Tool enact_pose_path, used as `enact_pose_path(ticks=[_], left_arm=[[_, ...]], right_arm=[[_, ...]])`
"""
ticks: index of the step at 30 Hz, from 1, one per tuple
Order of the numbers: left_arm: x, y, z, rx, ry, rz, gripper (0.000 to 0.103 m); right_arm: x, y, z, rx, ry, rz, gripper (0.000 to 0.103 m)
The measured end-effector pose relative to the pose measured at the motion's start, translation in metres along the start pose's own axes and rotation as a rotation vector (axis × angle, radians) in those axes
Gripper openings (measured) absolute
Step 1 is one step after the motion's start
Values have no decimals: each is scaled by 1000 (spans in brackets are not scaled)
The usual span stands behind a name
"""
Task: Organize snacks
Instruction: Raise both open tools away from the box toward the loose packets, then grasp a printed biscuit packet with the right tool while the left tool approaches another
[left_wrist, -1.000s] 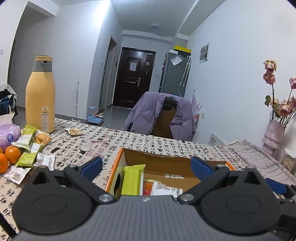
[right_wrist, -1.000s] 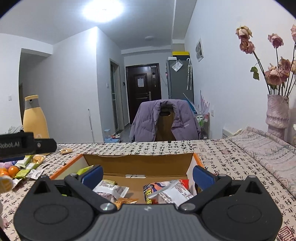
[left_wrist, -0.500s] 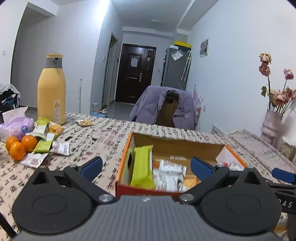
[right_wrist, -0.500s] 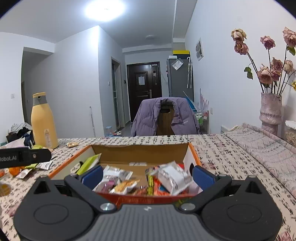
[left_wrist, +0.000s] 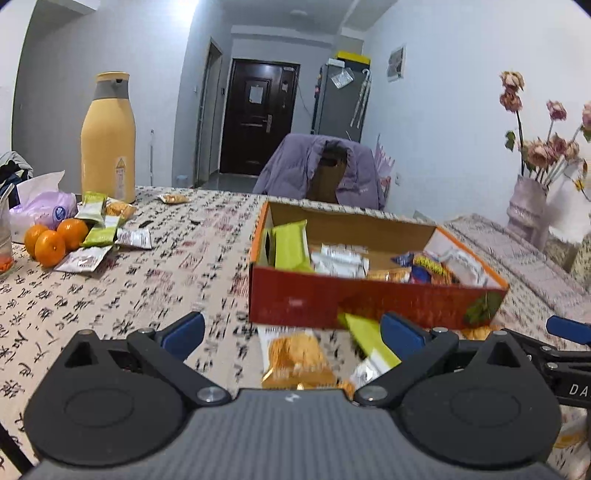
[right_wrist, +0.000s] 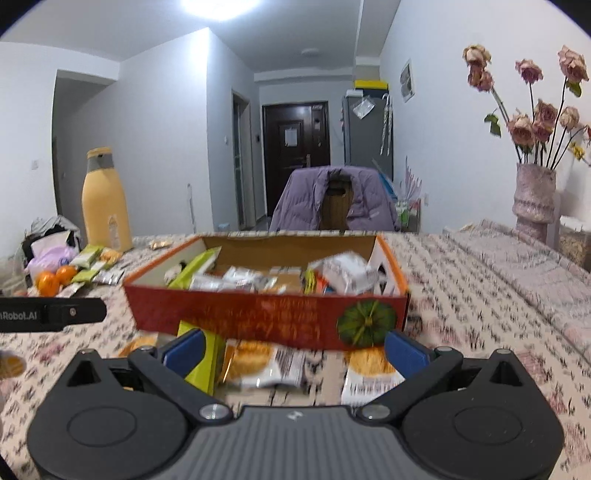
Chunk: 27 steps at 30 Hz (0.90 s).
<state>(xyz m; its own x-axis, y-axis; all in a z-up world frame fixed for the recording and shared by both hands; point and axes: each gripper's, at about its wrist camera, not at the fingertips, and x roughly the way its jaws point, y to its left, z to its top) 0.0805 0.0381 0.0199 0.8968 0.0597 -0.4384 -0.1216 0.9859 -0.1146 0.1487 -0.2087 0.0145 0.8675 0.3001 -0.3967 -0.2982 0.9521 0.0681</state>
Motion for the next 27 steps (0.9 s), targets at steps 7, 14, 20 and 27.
enact_pose_path(ticks=[7, 14, 20, 27], left_arm=[[-7, 2, -21, 10, 46, -36, 103], [-1, 9, -28, -7, 67, -24, 103], [16, 10, -26, -2, 81, -15, 103], [34, 16, -24, -17, 83, 2, 103]], right_arm=[[-10, 4, -23, -15, 61, -10, 103], [-6, -6, -28, -5, 97, -60, 103], [8, -21, -23, 7, 150, -90, 103], [31, -37, -11, -15, 204, -141, 103]])
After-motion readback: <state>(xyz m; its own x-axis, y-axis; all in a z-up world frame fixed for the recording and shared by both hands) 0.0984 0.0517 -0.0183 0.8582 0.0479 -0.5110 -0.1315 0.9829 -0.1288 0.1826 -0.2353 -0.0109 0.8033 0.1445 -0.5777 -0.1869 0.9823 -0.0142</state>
